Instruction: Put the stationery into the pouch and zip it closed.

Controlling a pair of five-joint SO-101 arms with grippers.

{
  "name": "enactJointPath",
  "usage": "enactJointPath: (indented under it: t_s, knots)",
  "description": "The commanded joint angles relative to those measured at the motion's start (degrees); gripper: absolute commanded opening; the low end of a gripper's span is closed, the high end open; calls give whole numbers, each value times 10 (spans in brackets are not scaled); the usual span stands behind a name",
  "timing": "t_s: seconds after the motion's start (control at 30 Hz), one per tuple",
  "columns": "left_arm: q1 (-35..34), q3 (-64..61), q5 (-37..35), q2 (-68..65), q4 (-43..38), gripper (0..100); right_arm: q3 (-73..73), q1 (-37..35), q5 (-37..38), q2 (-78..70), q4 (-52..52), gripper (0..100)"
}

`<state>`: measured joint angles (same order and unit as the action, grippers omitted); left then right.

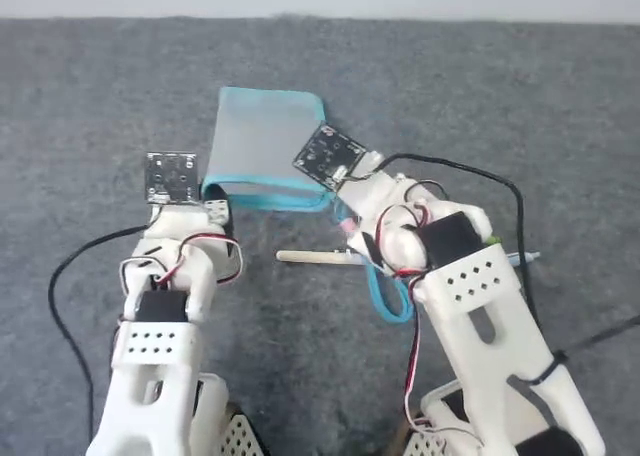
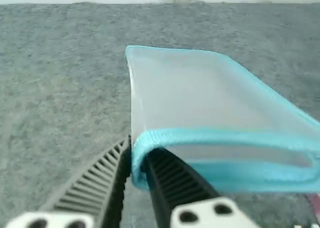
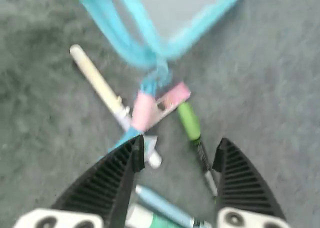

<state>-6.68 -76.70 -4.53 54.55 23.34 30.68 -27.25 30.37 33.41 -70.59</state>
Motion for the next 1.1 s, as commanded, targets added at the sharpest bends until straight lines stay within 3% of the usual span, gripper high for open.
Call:
enactJointPath:
  t_s: [0.0, 0.2, 0.43, 0.67, 1.07]
  knots:
    - [-9, 43, -9, -1, 3, 10, -2, 67, -8, 24, -29, 176]
    - [-5, 43, -7, -1, 0, 11, 40, 185, 41, -60, -65, 171]
    - [-6, 42, -6, -1, 0, 11, 127, 189, 155, -106, -50, 169]
    - [-4, 42, -6, -1, 0, 11, 228, 194, 346, -52, -22, 172]
    - [-7, 41, -6, -1, 2, 11, 272, 193, 336, -50, 71, 169]
